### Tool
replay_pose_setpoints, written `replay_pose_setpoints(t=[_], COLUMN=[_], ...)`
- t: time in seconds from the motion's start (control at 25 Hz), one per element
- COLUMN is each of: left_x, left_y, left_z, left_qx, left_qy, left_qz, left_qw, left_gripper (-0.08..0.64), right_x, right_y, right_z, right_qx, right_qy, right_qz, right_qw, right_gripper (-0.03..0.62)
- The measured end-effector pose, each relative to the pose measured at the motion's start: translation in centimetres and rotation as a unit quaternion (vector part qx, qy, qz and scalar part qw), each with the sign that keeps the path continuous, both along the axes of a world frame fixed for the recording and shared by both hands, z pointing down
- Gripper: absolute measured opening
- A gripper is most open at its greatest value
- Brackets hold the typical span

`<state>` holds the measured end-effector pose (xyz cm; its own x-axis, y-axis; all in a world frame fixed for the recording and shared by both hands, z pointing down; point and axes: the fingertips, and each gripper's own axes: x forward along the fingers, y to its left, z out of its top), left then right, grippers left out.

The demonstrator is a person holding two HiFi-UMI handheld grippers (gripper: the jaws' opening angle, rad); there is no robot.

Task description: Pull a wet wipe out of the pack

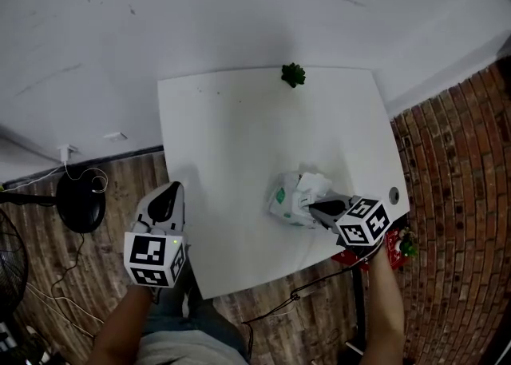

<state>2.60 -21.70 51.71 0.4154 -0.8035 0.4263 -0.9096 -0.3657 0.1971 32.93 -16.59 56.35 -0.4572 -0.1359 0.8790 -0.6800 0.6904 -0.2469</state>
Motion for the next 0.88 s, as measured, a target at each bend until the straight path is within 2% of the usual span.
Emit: replay_pose_setpoints(t=[0.88], left_x=[1.5], left_y=[-0.6], left_z=[-3.0], left_qx=[0.028], left_qy=[0.01], left_qz=[0.011], left_qw=[0.9995], left_gripper=[0.0], right_x=[1.4], right_y=[-0.6], right_z=[-4.0], right_qx=[0.067], right_qy=[0.004], right_qz=[0.038], right_qw=[0.997], right_gripper=[0.002])
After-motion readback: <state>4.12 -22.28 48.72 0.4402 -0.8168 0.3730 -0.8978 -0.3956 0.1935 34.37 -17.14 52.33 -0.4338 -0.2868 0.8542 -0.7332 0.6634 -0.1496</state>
